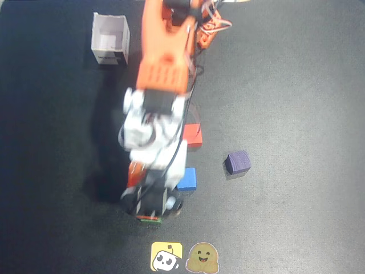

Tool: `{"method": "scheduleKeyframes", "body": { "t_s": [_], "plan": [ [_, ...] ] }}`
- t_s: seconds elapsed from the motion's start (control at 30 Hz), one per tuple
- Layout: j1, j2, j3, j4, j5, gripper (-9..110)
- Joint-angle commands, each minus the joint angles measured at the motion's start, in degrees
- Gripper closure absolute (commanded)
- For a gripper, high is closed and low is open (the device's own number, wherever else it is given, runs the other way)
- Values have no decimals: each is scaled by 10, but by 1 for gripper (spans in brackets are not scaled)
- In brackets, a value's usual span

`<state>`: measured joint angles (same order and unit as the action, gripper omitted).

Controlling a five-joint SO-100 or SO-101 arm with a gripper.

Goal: Put the orange cube on top of the green cube.

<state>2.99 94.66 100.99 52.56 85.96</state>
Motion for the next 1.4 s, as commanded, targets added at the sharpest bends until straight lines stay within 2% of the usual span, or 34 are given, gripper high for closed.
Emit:
{"method": "scheduleKeyframes", "body": {
  "t_s": [0.0, 0.17, 0.53, 0.83, 1.1, 1.37],
  "plan": [
    [-11, 137, 111, -42, -4, 99],
    [-21, 287, 265, -58, -4, 101],
    [-40, 573, 495, -50, -25, 101],
    [-68, 824, 627, 26, -23, 101],
    [-78, 825, 636, 68, -18, 101],
    [-78, 825, 636, 163, -20, 101]
  ]
}}
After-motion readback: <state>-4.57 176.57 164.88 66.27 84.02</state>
